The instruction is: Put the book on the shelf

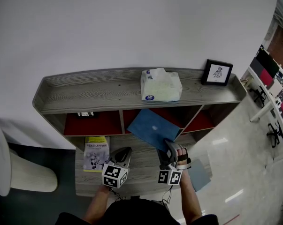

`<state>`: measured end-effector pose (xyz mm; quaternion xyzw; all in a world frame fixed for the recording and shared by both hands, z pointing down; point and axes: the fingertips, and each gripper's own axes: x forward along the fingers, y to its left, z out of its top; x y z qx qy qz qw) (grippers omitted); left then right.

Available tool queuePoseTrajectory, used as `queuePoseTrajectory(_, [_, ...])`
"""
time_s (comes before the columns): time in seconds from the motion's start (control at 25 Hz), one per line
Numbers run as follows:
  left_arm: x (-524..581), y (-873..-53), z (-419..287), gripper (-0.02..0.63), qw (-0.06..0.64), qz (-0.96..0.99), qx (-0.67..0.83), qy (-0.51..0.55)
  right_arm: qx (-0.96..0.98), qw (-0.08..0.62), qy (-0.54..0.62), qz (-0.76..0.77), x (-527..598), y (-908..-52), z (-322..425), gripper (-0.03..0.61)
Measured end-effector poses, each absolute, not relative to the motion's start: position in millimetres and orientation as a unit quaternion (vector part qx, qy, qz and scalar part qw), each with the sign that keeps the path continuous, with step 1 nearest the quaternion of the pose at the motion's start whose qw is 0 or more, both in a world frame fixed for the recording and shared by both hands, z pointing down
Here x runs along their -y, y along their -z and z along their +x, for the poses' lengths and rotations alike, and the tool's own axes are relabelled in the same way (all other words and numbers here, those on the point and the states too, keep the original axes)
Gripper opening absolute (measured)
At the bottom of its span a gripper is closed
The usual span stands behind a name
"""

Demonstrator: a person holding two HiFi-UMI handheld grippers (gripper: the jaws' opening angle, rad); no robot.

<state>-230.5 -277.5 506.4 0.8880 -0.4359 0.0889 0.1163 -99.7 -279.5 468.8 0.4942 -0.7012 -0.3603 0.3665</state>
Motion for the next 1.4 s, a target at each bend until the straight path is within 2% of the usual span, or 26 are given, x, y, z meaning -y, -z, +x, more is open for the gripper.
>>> queuePoseTrajectory(0.92, [269.8, -505.9, -225.5, 0.006, 0.116, 0.882, 0.447, -0.095, 0.721, 0.343, 0.346, 0.492, 279.1, -465.9, -96.0, 0.249])
queuePoseTrajectory(1.4, [272.0, -503.3, -215.3, 0.006, 0.116, 0.884, 0.443, -0.095, 0.711, 0.353, 0.319, 0.518, 291.6, -463.5, -69.3, 0.249])
